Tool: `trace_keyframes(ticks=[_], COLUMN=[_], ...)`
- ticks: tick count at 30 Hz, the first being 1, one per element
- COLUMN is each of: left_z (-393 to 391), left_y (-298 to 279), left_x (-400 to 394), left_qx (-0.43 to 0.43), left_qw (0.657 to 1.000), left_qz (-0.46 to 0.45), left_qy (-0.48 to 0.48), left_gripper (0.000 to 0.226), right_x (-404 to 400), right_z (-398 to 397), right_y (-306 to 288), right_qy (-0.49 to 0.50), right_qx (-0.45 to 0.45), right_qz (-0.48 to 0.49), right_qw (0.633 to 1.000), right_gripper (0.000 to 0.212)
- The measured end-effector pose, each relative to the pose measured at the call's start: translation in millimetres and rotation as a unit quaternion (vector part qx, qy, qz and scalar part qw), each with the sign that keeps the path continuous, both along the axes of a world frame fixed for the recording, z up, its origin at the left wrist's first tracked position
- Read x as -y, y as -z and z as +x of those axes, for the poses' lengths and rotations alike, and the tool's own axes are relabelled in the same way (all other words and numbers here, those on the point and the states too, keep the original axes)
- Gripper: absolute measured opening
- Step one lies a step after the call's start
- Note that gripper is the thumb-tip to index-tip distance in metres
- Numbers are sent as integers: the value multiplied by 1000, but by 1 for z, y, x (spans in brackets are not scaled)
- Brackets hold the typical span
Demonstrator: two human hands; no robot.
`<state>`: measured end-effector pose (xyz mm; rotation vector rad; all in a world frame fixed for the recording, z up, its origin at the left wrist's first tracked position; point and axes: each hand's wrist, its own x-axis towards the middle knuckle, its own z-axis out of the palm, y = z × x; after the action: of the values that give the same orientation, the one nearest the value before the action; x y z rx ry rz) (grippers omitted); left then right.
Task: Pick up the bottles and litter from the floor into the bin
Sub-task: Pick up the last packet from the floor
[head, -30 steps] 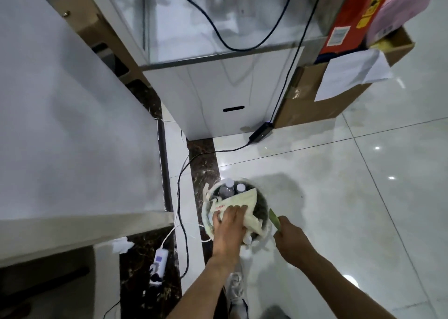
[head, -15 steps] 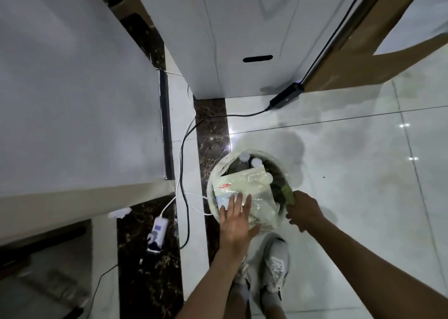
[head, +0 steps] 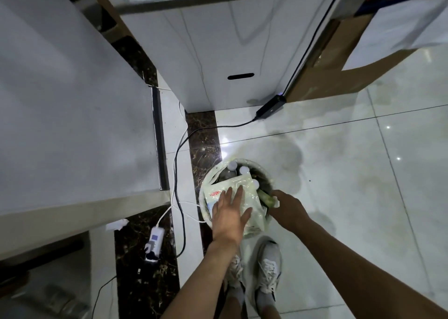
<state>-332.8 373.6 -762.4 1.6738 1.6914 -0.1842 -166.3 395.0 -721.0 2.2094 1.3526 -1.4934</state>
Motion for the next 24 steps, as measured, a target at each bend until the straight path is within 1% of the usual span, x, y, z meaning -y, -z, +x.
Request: trace_keyframes(ticks=[4,6,9,11,14,16,19,22,24], left_z=[15,20,29,37,55,71,109,153,185], left_y=[-26,-40,-69,-93,-133,-157,-199,-241,-270], left_x=[-32,-49,-72,-85,-100,-104,-102,-90,-74], left_qx=[17,26,40,36,5,-16,-23,-42,-37], left_qw=[1000,999,996,995,991,983,972,957,947], left_qz=[-6,23,53,42,-9,-18,-6,5,32], left_qy=[-11,15,63,82,133,181,234,287,318], left_gripper=[59,57,55,55,55,53,43,33,31], right_x=[-12,-18,-22,-21,-14,-6,13,36,62], right_z=[5,9,22,32,48,63,89,112,126], right_y=[-26,-41,-64,-80,-113,-134,-168,-204,-232], right_qy=[32,29,59,81,138,160,192,244,280], right_qx=[-20,-26,-30,-27,-39,-35,-11,18,37], right_qz=[48,47,50,56,76,93,108,115,124], right_qw=[998,998,997,995,987,982,975,963,951], right_gripper=[38,38,43,47,46,43,40,48,53])
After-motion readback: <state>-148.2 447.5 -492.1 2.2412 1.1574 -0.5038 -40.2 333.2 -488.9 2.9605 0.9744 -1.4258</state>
